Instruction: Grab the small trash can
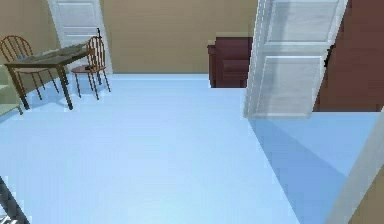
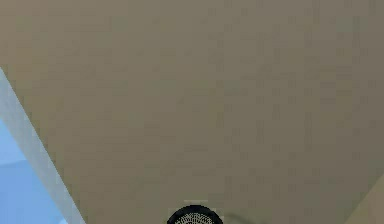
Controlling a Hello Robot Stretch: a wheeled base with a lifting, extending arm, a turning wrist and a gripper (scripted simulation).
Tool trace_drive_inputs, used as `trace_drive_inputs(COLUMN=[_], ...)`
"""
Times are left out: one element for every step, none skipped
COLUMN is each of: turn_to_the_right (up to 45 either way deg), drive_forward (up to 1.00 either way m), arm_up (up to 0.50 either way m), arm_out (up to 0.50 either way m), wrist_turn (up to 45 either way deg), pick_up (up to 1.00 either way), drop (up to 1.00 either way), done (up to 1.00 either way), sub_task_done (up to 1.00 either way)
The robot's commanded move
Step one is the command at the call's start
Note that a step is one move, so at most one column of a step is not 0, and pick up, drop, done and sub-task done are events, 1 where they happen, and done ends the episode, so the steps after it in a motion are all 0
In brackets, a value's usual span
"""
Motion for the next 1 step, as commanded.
trace_drive_inputs(turn_to_the_right=[0.0], drive_forward=[0.00], arm_up=[-0.30], arm_out=[0.00], wrist_turn=[0.0], pick_up=[0.00], drop=[0.00], done=[0.00], sub_task_done=[0.00])
